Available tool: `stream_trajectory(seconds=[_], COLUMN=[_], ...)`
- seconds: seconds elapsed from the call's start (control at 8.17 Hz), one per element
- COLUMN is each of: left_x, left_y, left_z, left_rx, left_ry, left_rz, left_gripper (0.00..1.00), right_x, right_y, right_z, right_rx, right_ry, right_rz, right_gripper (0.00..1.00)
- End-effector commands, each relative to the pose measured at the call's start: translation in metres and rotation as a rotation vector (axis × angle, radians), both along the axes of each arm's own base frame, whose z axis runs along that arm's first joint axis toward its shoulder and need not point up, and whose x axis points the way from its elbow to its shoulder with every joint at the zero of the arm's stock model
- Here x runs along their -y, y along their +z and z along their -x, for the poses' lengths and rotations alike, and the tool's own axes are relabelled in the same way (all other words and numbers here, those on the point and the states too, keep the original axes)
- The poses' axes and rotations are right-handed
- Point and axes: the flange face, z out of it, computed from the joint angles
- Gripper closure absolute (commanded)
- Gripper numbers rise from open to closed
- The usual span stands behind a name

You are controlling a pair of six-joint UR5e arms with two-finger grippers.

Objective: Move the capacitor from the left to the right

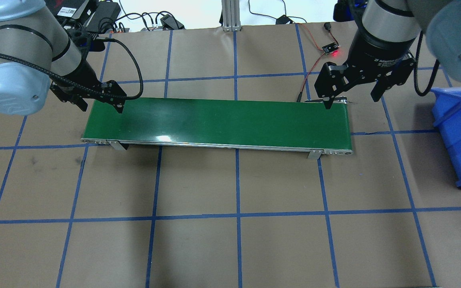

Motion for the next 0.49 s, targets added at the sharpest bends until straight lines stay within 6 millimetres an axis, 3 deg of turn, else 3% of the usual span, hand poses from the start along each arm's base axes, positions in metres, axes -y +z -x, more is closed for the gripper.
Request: stream_trajectory(seconds=[0.0, 0.37], left_x=[-0.001, 0.0002], left_y=[0.0001, -0.0007], left_z=[-0.0006, -0.0004], left_rx=[0.003, 0.0], left_ry=[0.002, 0.008], left_rz=[-0.002, -0.001], left_gripper=[0.0, 0.0], right_x=[-0.0048, -0.0064], right_y=[0.0009, -0.0006], right_z=[-0.0067, -0.0064], right_rx=[-0.001, -0.003], right_ry=[-0.001, 0.001], right_rz=[0.004, 0.001], right_gripper=[0.0, 0.0])
